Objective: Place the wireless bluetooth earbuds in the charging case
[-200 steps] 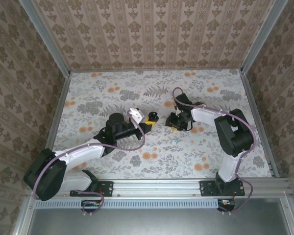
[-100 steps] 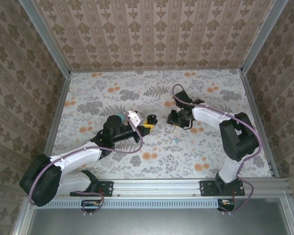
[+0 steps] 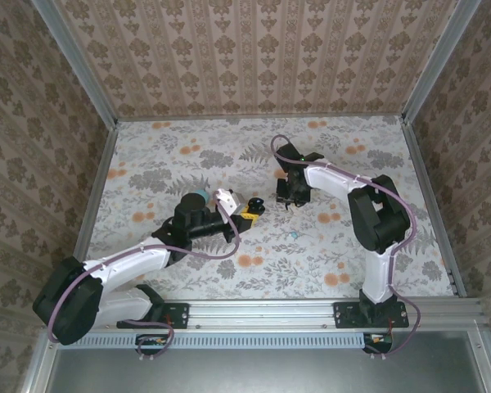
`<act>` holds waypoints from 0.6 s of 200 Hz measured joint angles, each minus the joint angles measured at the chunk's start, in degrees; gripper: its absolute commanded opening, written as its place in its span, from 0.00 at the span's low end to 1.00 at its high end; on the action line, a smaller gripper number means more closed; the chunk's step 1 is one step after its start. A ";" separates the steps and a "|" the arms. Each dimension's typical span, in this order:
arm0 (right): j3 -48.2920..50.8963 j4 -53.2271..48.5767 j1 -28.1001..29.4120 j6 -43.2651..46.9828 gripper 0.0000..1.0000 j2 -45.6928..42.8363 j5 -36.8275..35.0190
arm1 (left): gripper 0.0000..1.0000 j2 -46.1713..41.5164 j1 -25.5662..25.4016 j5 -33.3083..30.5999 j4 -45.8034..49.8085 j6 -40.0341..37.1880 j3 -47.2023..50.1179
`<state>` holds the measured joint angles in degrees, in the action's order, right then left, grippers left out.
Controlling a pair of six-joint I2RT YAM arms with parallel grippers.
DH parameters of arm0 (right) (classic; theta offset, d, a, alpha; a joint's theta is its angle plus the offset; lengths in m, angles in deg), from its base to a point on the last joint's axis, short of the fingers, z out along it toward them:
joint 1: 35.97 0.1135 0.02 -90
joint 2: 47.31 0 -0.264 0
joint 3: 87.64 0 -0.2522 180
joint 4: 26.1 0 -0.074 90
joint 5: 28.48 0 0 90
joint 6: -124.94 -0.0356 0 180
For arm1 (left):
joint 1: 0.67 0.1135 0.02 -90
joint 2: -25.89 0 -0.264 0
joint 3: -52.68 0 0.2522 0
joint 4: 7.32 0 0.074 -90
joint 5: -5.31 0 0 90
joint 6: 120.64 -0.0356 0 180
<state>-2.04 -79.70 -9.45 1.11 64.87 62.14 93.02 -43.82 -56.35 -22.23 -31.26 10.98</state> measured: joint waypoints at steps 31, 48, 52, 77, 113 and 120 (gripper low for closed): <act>-0.87 -1.79 0.00 0.70 0.36 1.46 -0.85 | 0.00 0.50 0.00 0.00 0.02 -0.68 0.00; -1.60 -2.29 0.00 0.72 0.36 2.54 -1.11 | 0.00 0.52 0.00 -0.02 0.02 -0.92 0.00; -1.79 -2.36 0.00 0.76 0.36 2.82 -1.16 | 0.00 0.52 0.00 -0.04 0.02 -0.96 0.00; -2.45 -2.47 0.00 0.90 0.35 4.59 -1.36 | 0.00 0.52 0.00 -0.02 0.02 -1.31 0.00; -3.43 -2.82 0.00 0.96 0.32 5.51 -1.53 | 0.00 0.52 0.00 -0.04 0.07 -1.81 0.00; -3.61 -2.84 0.00 1.09 0.31 5.70 -1.55 | 0.00 0.52 0.00 -0.04 0.07 -1.86 0.00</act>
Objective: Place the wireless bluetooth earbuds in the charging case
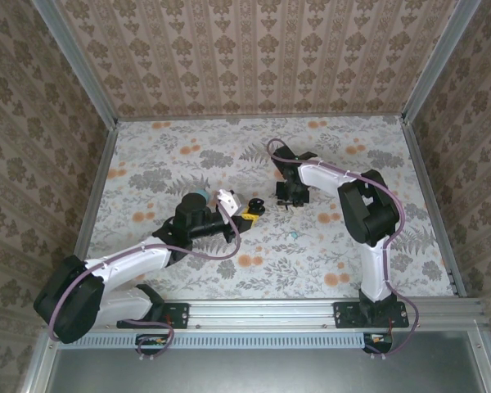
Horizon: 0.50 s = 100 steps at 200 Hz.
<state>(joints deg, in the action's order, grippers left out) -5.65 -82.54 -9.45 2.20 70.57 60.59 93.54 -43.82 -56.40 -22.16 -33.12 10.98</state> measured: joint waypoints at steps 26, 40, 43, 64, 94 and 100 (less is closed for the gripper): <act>-0.20 -0.44 0.00 0.15 0.26 0.15 -0.09 | 0.00 0.00 0.00 -0.02 0.02 -0.17 0.00; -0.20 -0.52 0.00 0.55 0.24 0.20 -0.24 | 0.00 0.00 0.00 -0.02 0.07 -0.17 0.00; -0.20 -0.57 0.00 0.66 0.23 0.20 -0.24 | 0.00 0.00 0.00 -0.02 0.07 -0.17 0.00; -0.37 -0.90 0.00 1.33 0.20 0.20 -0.28 | 0.00 0.00 0.00 -0.02 0.13 -0.17 0.00; -0.46 -0.90 0.00 1.97 0.18 0.20 -0.26 | 0.00 0.15 0.00 -0.04 0.17 -0.17 -0.04; -0.46 -0.90 0.00 2.19 0.18 0.17 -0.24 | 0.00 0.24 0.00 -0.04 0.33 -0.17 -0.11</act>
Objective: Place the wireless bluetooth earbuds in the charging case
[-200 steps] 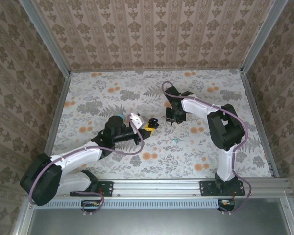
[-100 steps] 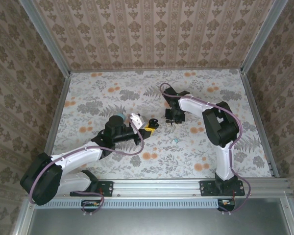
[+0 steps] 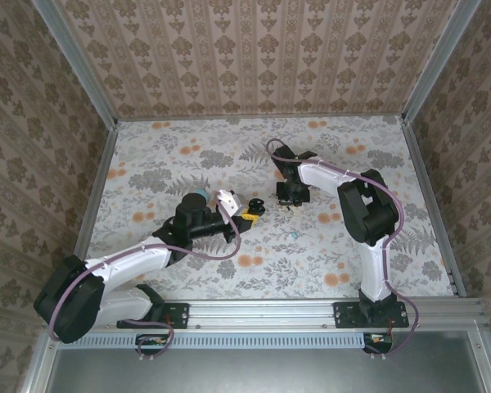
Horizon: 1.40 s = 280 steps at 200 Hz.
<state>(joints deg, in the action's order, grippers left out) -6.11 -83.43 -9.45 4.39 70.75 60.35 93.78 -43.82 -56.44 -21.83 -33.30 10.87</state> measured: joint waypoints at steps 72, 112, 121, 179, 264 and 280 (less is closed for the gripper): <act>1.70 1.75 0.00 0.74 0.17 -4.66 0.09 | 0.00 0.42 0.00 -0.11 0.96 0.02 -0.22; 3.39 3.54 0.00 0.83 0.16 -10.69 0.55 | 0.00 0.42 0.00 -0.48 0.87 0.09 -0.22; 3.89 4.00 0.00 0.83 0.15 -11.96 0.70 | 0.00 0.42 0.00 -0.61 0.87 0.28 -0.22; 6.60 6.10 0.28 0.81 0.15 -18.64 2.82 | 0.00 -0.66 0.00 -1.73 0.87 1.81 -0.24; 11.06 7.93 0.55 0.81 0.14 -32.81 5.05 | 0.00 -3.17 -0.33 -4.79 -1.01 5.79 -0.24; 12.35 8.92 0.68 0.81 0.13 -35.19 5.73 | 0.00 -3.50 -0.33 -5.22 -1.60 6.47 -0.24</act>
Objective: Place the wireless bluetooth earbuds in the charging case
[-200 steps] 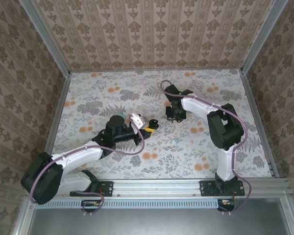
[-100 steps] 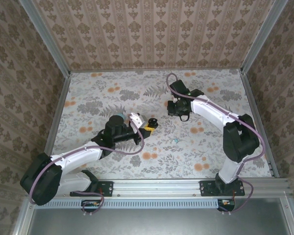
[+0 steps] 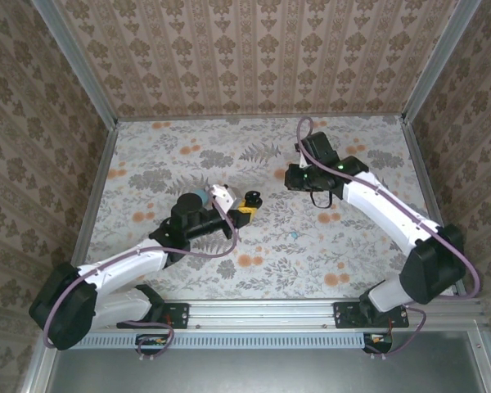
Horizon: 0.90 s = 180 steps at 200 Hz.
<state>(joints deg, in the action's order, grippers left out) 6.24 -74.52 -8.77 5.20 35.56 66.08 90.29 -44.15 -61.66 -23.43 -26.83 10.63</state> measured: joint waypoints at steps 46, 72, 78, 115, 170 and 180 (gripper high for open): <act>5.51 5.92 0.61 -0.87 0.11 -9.86 2.05 | 0.00 -0.22 -0.04 -1.29 -1.20 1.25 -0.79; 7.39 9.31 1.55 -1.73 0.11 -14.67 2.89 | 0.00 0.76 -0.04 -1.86 -3.56 1.84 -2.64; 7.61 9.92 1.86 -1.81 0.11 -15.43 3.13 | 0.00 1.11 -0.04 -1.95 -4.26 2.05 -3.17; 8.52 13.57 3.98 -2.62 0.12 -18.49 3.93 | 0.00 3.43 -0.04 -2.19 -9.03 4.00 -4.50; 9.11 18.73 8.24 -3.91 0.12 -19.85 4.07 | 0.00 5.11 -0.57 -2.80 -11.85 6.25 -4.66; 9.11 19.69 8.98 -4.07 0.12 -19.85 4.04 | 0.00 5.11 -0.79 -3.02 -12.20 6.49 -4.76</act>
<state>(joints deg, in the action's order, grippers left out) 15.36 -54.82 0.21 1.13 15.71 70.12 95.40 -44.94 -64.68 -35.62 -20.34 5.86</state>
